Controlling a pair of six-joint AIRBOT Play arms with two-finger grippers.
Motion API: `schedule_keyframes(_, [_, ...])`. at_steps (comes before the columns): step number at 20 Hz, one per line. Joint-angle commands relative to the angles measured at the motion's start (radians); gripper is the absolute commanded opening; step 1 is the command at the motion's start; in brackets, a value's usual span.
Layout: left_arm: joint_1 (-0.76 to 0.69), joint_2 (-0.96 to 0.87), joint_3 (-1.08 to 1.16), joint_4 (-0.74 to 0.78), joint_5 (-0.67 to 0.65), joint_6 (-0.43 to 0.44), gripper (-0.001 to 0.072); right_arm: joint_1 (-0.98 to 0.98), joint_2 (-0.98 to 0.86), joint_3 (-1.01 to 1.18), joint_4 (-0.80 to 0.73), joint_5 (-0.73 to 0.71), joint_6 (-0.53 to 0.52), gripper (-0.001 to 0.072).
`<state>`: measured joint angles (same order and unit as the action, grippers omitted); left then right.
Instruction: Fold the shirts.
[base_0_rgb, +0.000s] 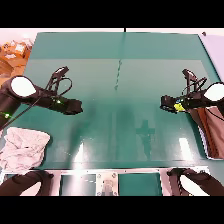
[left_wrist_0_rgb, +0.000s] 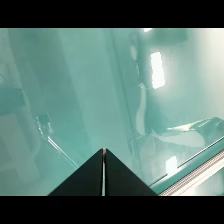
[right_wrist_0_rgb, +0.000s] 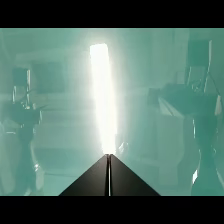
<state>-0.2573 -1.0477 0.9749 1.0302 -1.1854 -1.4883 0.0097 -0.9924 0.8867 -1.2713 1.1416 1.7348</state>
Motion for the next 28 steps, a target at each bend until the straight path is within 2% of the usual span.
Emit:
schedule_keyframes(1, [0.0, 0.001, 0.0, 0.0, 0.0, 0.0, 0.0024, 0.001, 0.0, 0.0, 0.0, 0.0, 0.0, 0.0007])
schedule_keyframes(14, [0.0, 0.001, 0.0, -0.003, 0.003, 0.0, 0.0024, 0.001, 0.0, 0.0, 0.0, -0.017, 0.0, 0.0008])
schedule_keyframes(20, [0.0, 0.0, 0.0, -0.063, 0.112, -0.008, 0.0024, 0.0, 0.0, -0.001, 0.0, -0.073, 0.0, 0.0008])
schedule_keyframes(22, [0.005, 0.0, 0.0, 0.027, 0.133, -0.016, 0.0043, 0.0, -0.001, -0.001, 0.0, -0.114, 0.0, 0.0009])
schedule_keyframes(23, [0.005, 0.0, 0.002, 0.175, 0.125, -0.061, 0.0441, 0.0, -0.002, -0.001, 0.001, -0.134, 0.0, 0.0009])
schedule_keyframes(24, [0.005, 0.001, 0.004, 0.38, 0.097, -0.205, 0.0698, 0.0, -0.002, -0.001, 0.0, -0.14, 0.0, 0.0009])
schedule_keyframes(25, [0.005, 0.001, 0.006, 0.615, 0.029, -0.336, 0.0715, 0.0, -0.002, -0.001, 0.0, -0.14, 0.0, 0.0014])
schedule_keyframes(26, [0.006, 0.0, 0.006, 0.79, -0.053, -0.401, 0.0715, 0.0, -0.002, -0.001, -0.001, -0.14, -0.001, 0.0054])
schedule_keyframes(27, [0.021, 0.0, 0.006, 0.919, -0.152, -0.431, 0.0714, 0.0, -0.002, -0.001, -0.001, -0.14, -0.001, 0.0123])
schedule_keyframes(28, [0.06, 0.0, 0.003, 0.964, -0.241, -0.431, 0.0714, 0.0, -0.003, -0.001, 0.0, -0.14, -0.002, 0.0164])
